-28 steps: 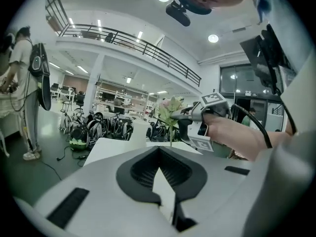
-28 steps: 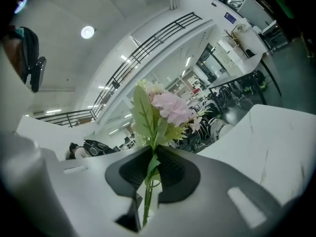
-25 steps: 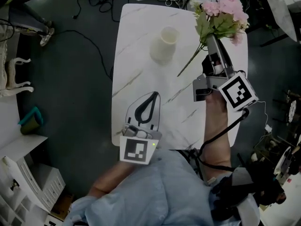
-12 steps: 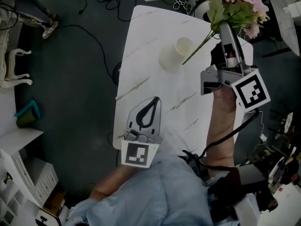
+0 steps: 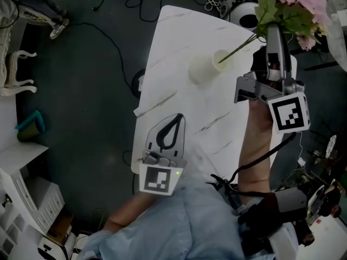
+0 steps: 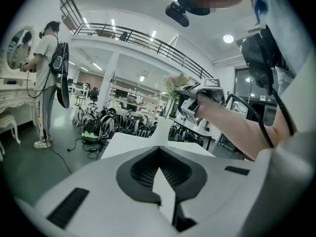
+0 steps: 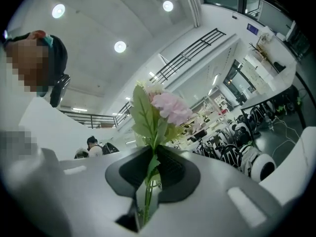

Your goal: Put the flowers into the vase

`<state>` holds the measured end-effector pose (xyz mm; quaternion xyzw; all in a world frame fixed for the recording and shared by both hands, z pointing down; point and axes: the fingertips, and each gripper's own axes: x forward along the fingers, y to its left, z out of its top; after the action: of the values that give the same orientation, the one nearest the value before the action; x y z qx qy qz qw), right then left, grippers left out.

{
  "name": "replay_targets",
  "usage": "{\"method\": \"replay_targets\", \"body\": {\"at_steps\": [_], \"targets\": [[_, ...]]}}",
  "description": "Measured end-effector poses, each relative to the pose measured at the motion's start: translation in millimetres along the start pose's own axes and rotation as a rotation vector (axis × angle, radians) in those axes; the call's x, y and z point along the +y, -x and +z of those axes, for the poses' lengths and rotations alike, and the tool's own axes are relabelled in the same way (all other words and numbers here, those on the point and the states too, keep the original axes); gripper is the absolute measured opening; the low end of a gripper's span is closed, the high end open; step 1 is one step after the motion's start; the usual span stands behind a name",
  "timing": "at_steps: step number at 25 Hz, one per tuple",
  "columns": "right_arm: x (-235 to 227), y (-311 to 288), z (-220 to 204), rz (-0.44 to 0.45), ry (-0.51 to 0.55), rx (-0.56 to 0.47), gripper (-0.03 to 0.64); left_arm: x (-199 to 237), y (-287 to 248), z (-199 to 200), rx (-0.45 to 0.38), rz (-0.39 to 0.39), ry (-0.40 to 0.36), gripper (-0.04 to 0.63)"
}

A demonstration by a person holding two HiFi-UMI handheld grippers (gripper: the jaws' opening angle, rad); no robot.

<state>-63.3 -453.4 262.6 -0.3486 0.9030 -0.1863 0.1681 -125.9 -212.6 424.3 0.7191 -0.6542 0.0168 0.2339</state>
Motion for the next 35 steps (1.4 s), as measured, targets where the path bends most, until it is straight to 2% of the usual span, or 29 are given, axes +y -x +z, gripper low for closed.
{"method": "replay_targets", "body": {"at_steps": [14,19,25,35], "targets": [[8,40,-91,-0.006,0.239,0.138,0.045,-5,-6,-6,0.005,-0.041,-0.025,0.005],[5,47,-110,0.011,0.382,0.241,0.089,-18,-20,0,0.011,-0.054,-0.031,0.004],[13,63,-120,0.008,0.422,0.311,0.165,-28,-14,-1,0.008,-0.075,-0.041,0.004],[3,90,-126,-0.065,0.385,0.362,0.170,-40,-9,0,-0.004,-0.100,-0.065,0.003]]}}
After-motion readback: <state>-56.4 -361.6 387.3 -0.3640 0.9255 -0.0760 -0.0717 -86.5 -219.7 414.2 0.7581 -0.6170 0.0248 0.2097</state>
